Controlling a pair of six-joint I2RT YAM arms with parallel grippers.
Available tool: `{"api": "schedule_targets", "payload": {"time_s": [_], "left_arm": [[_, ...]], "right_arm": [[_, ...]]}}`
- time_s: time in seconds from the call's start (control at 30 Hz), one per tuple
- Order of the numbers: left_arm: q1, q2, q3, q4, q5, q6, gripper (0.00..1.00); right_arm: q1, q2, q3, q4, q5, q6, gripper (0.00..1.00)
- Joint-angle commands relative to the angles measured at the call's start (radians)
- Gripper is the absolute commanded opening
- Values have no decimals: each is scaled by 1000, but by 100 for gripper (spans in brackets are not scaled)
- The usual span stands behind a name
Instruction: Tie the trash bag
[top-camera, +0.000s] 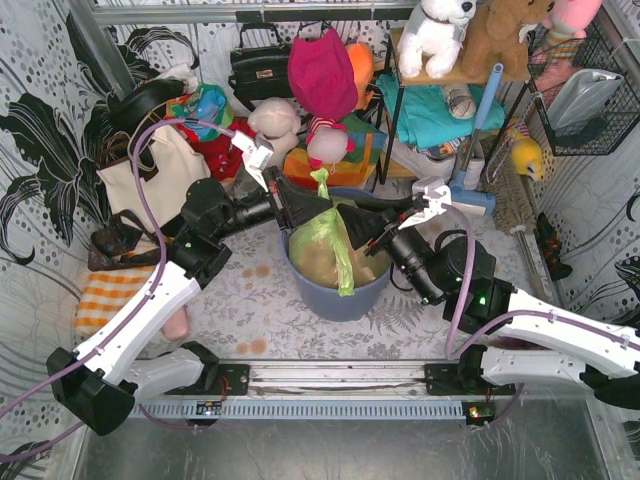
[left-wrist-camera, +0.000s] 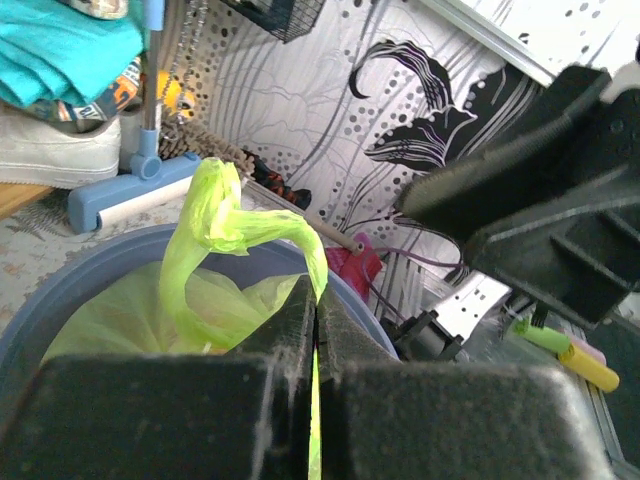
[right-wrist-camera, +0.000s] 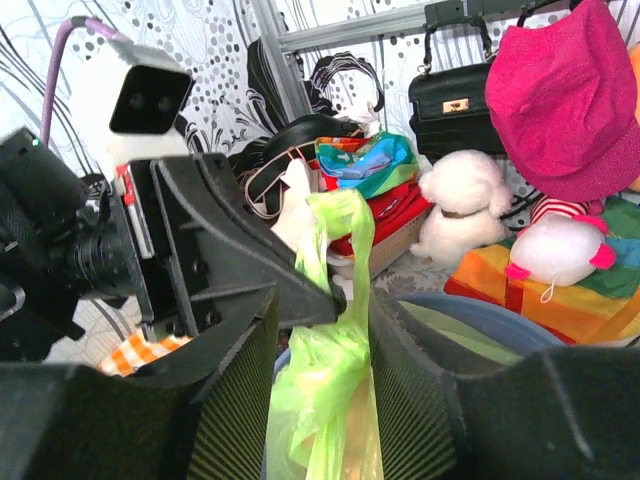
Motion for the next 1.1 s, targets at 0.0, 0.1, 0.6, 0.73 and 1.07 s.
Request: {"api": "schedule_targets", "payload": {"time_s": [0.0,0.1,0.6,0.73,1.07], "left_arm": [[6,-15,-24,131,114,31,4],[7,-19,-36,141,141,43,4],[6,-20,-39,108,153,74,4],[7,-18,-38,110,156,73,5],[5,-20,-40,110,156,72,5]], "right_arm": [[2,21,100,-93,65,44,42],[-4,32,138,-156,45,72,45],[-116,277,521,-624,-159,412,50],[-171,287,523,-645,-220,462,46],[-241,311,496,-551,-420,534,40]]}}
